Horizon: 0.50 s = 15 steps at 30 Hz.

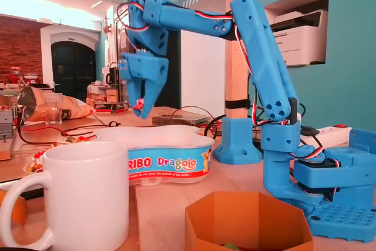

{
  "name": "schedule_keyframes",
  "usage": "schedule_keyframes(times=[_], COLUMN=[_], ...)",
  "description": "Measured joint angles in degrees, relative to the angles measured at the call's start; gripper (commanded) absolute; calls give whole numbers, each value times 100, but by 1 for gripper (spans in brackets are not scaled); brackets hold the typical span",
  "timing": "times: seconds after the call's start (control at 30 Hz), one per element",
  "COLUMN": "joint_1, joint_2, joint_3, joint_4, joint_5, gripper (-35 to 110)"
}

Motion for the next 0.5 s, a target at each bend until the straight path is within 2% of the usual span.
schedule_keyframes(times=[0.27,0.5], joint_1=[-993,-1995], joint_2=[0,0], joint_3=[-1125,-1230], joint_4=[79,79], joint_5=[431,870], gripper=[-4,-4])
